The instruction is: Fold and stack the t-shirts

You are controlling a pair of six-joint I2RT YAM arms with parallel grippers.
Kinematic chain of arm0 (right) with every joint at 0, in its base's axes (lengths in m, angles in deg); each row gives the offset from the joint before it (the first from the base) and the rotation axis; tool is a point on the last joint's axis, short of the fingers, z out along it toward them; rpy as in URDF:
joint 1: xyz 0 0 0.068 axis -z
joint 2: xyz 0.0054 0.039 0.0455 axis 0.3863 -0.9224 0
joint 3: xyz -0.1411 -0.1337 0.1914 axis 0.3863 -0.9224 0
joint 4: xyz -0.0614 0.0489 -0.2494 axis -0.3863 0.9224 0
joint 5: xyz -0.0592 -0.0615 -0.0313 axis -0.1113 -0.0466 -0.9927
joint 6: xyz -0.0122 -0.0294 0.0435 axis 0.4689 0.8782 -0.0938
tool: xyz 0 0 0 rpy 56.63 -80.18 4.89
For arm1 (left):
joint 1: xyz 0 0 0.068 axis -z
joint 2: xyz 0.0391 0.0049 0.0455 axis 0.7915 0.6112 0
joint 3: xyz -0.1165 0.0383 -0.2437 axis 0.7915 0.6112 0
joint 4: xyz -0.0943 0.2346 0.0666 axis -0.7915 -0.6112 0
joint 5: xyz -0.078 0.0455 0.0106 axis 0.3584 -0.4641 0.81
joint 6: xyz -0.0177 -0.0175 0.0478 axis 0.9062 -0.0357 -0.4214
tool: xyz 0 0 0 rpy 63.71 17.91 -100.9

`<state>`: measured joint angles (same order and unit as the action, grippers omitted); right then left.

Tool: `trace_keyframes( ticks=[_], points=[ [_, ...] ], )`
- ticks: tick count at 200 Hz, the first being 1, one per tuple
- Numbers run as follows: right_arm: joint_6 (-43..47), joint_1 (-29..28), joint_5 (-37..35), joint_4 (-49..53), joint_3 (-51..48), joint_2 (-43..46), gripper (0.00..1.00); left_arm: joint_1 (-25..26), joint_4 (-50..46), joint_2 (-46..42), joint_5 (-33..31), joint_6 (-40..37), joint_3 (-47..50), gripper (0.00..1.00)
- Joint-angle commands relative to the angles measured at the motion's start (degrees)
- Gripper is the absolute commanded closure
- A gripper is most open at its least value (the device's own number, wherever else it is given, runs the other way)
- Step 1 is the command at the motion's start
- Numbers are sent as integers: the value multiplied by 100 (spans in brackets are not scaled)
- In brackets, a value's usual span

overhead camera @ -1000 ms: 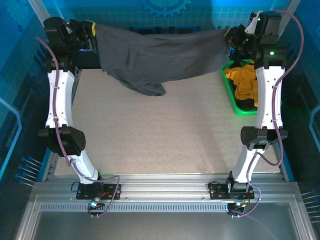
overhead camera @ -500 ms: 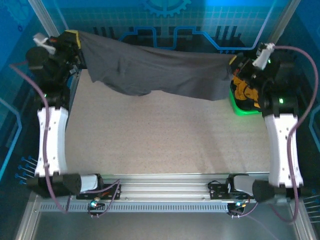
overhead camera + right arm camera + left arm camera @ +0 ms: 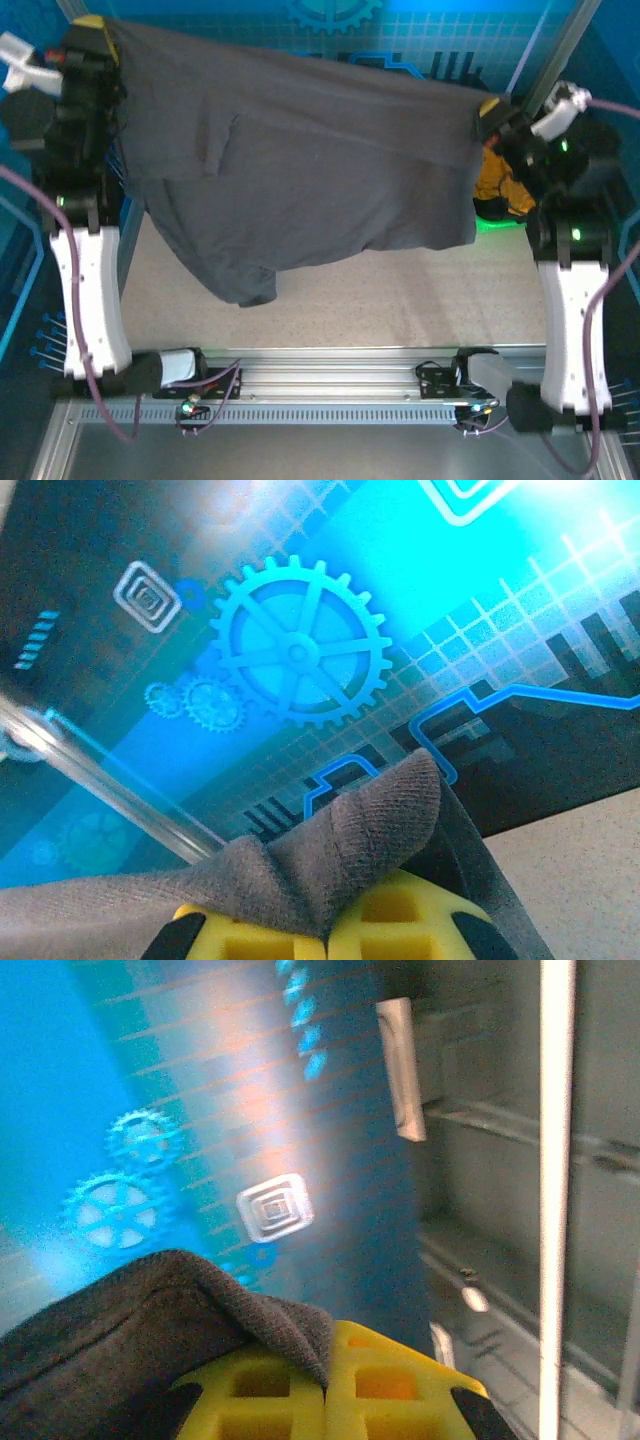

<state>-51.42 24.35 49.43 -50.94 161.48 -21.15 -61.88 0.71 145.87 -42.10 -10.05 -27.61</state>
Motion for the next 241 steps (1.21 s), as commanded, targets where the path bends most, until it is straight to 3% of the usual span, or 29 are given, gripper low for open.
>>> trace_keyframes(
  ticks=[1, 8, 20, 35, 48, 58, 73, 99, 119, 159, 202, 241],
  points=[
    [-377, 125, -264, 318, 680, -1847, 70, 32, -1808, 2133, 61, -318, -1420, 81],
    [-457, 150, -104, 483, 1037, -2439, 51, 36, -2151, 3002, 443, -259, -2167, 64],
    [-368, 141, 67, 963, 1790, -3347, 28, 31, -2678, 4336, 1045, -29, -3387, 51],
    [-207, 97, 70, 1775, 2586, -4085, 23, 82, -3560, 5336, 1275, -209, -4649, 44],
    [-59, 7, -39, 2016, 2549, -4184, 22, 170, -4244, 5408, 1184, -812, -4899, 34],
    [50, -76, -121, 1926, 2100, -3973, 20, 238, -4436, 5033, 1118, -1252, -4282, 28],
    [125, -183, -317, 1741, 1046, -3520, 16, 266, -4016, 3929, 1089, -1498, -1998, 25],
    [42, -505, -267, 1092, -966, -2688, 20, 104, -3118, 2344, 1040, -1434, 1643, 29],
    [164, -990, -356, 1112, -1926, -2423, 23, -8, -2978, 1797, 901, -1669, 3197, 35],
    [-237, -1609, -497, 929, -3647, -1900, 28, -441, -3625, 1767, 565, -2471, 4251, 32],
    [-318, -1661, -493, 847, -4277, -2020, 26, -766, -3787, 1627, 188, -2929, 4625, 31],
    [-242, -1532, -216, 723, -4317, -2325, 26, -1232, -2683, 1684, 950, -3047, 4656, 30]
  ],
)
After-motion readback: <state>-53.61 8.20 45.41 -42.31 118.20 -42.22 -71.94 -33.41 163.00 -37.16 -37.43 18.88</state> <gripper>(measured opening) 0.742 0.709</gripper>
